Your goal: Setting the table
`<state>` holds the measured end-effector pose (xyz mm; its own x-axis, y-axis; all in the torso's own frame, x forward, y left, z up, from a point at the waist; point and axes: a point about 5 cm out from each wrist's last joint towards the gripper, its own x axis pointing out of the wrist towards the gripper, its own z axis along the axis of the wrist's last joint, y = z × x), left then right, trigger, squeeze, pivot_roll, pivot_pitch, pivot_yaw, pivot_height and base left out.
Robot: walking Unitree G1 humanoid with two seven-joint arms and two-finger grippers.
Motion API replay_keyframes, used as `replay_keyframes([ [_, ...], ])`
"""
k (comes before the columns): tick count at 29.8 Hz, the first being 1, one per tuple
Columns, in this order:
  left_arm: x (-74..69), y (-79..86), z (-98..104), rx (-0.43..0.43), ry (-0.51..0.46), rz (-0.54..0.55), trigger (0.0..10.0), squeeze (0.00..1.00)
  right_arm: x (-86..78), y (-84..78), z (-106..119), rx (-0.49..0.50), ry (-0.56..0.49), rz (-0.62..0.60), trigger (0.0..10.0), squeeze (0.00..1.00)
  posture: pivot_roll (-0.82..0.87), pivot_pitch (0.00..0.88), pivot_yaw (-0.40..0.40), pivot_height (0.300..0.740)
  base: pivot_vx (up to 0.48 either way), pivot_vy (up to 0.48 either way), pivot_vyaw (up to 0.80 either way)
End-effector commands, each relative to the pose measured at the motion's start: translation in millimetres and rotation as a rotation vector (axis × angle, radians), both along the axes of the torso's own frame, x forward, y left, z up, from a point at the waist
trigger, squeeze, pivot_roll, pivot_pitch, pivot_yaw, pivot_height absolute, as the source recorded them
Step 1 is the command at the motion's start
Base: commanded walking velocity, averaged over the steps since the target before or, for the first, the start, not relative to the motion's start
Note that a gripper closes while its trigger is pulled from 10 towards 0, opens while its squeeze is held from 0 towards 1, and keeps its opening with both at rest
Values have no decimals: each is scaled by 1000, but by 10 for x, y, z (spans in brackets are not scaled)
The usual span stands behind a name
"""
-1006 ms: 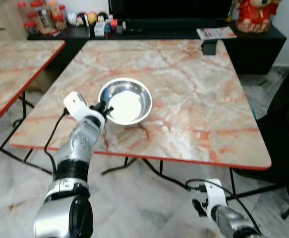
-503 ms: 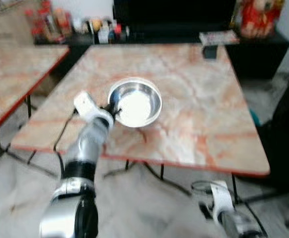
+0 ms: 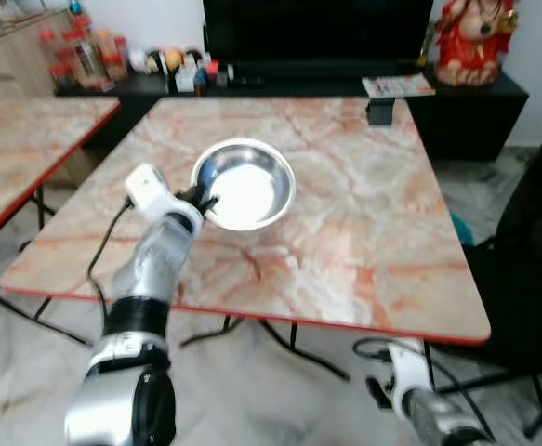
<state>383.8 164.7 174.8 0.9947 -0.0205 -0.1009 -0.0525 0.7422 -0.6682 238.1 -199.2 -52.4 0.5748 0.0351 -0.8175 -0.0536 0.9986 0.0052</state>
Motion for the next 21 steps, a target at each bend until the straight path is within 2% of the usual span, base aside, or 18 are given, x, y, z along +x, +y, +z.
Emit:
replay_keyframes([
  [1,7,-66,25,-19,5,-21,10000,0,-4,-41,4,-4,4,-7,10000,0,-25,34,53,740,0,0,0],
  [4,-9,-68,-19,-92,63,-10,10000,0,-6,-45,4,-4,6,-6,10000,0,-25,37,50,740,0,0,0],
  [9,-88,-78,-30,-109,115,-38,10000,0,-9,-47,3,-3,8,-5,10000,0,-22,43,50,740,0,0,0],
  [13,-178,-20,-64,-101,150,-11,10000,0,-14,-46,0,-2,10,-4,10000,0,-20,46,52,740,0,0,0],
  [18,-207,-6,-64,-118,163,-5,10000,0,-15,-46,-1,-2,11,-4,10000,0,-20,46,52,740,0,0,0],
  [21,-264,-60,-163,-169,210,-21,10000,0,-24,-49,-6,-4,14,2,10000,0,-20,34,53,740,0,0,0],
])
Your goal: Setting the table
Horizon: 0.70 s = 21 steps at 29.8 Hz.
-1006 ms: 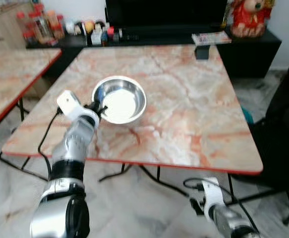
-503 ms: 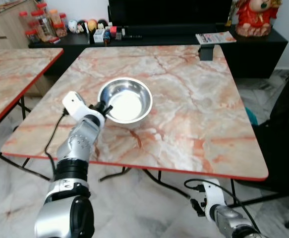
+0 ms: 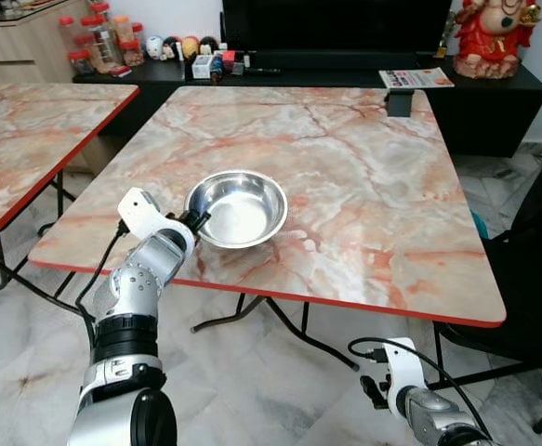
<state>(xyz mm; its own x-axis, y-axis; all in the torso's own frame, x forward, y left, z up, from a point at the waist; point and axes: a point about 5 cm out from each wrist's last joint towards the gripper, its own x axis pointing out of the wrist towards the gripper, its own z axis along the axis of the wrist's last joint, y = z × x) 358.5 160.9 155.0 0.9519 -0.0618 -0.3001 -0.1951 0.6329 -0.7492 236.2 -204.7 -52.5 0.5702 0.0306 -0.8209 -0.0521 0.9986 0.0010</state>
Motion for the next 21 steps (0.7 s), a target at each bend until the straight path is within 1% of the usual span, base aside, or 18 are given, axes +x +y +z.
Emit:
replay_keyframes([
  [1,-22,-26,14,-22,8,-4,10000,0,-7,6,-6,1,9,4,10000,0,-20,34,53,740,0,0,0],
  [3,2,-37,3,-41,8,13,10000,0,-13,5,-10,1,10,3,10000,0,-25,30,55,740,0,0,0],
  [6,46,-74,8,-54,5,7,10000,0,-18,5,-13,0,12,3,10000,0,-25,29,55,740,0,0,0],
  [10,88,-125,6,-31,30,-5,10000,0,-23,9,-17,2,13,4,10000,0,-30,26,59,740,0,0,0],
  [15,92,-121,-1,-11,58,2,10000,0,-22,12,-17,3,12,1,10000,0,-31,25,60,740,0,0,0],
  [21,28,-103,-59,41,97,-29,10000,0,-17,17,-15,5,11,-1,10000,0,-24,37,64,740,0,0,0],
])
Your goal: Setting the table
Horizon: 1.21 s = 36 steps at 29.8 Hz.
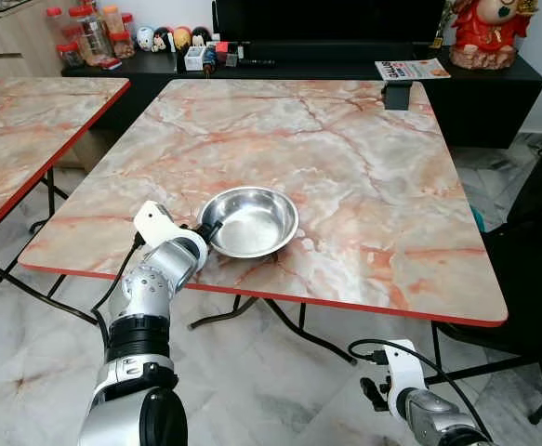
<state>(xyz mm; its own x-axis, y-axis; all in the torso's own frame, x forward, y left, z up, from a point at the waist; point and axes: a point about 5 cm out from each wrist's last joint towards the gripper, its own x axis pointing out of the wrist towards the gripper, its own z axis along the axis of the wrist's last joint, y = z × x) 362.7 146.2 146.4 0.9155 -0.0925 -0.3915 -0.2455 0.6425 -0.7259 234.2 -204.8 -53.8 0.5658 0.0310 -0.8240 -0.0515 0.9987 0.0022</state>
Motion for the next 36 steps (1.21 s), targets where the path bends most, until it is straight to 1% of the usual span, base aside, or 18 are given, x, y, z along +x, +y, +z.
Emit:
replay_keyframes([
  [1,-25,54,23,39,1,4,10000,0,3,18,-2,4,6,0,10000,0,-24,37,64,740,0,0,0],
  [4,-52,75,4,64,10,-4,10000,0,5,19,0,5,5,0,10000,0,-21,40,63,740,0,0,0],
  [13,-92,103,-26,71,25,1,10000,0,12,16,5,4,4,0,10000,0,-19,49,58,740,0,0,0],
  [24,-95,108,-21,78,25,1,10000,0,18,12,10,3,3,1,10000,0,-19,59,53,740,0,0,0],
  [26,-95,106,-24,79,26,0,10000,608,19,12,10,3,3,1,10000,0,-19,59,54,740,0,0,0],
  [27,-94,105,-26,79,26,-1,10000,608,20,12,10,3,3,1,10000,0,-19,59,54,740,0,0,0],
  [28,-93,103,-26,79,26,-3,10000,1000,21,13,11,3,3,1,10000,0,-20,60,54,740,0,0,0],
  [36,-92,95,-26,80,26,-10,10000,1000,23,16,12,5,2,0,10000,0,-20,59,54,740,0,0,0],
])
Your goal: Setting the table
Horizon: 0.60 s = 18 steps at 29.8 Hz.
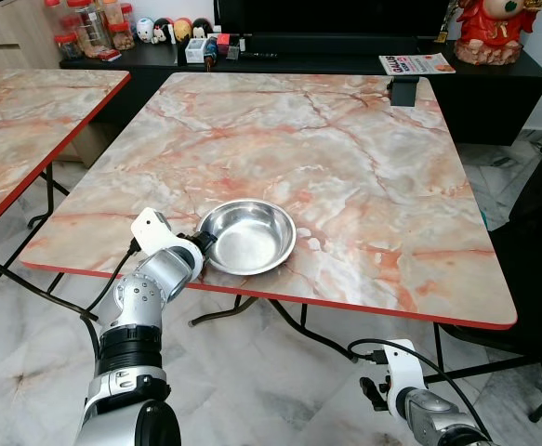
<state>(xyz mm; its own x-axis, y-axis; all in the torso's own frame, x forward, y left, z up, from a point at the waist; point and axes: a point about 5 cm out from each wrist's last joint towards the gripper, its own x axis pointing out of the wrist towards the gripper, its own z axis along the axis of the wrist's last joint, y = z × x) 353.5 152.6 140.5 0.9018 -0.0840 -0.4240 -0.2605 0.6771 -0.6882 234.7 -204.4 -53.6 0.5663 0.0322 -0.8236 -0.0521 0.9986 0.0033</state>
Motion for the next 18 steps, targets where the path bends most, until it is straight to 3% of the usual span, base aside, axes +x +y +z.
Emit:
replay_keyframes([
  [1,0,31,33,36,-6,0,10000,1000,18,12,10,4,2,-1,10000,0,-20,59,54,740,0,0,0],
  [18,-22,140,141,59,-52,17,10000,1000,27,17,15,4,1,5,10000,0,-6,56,50,740,0,0,0],
])
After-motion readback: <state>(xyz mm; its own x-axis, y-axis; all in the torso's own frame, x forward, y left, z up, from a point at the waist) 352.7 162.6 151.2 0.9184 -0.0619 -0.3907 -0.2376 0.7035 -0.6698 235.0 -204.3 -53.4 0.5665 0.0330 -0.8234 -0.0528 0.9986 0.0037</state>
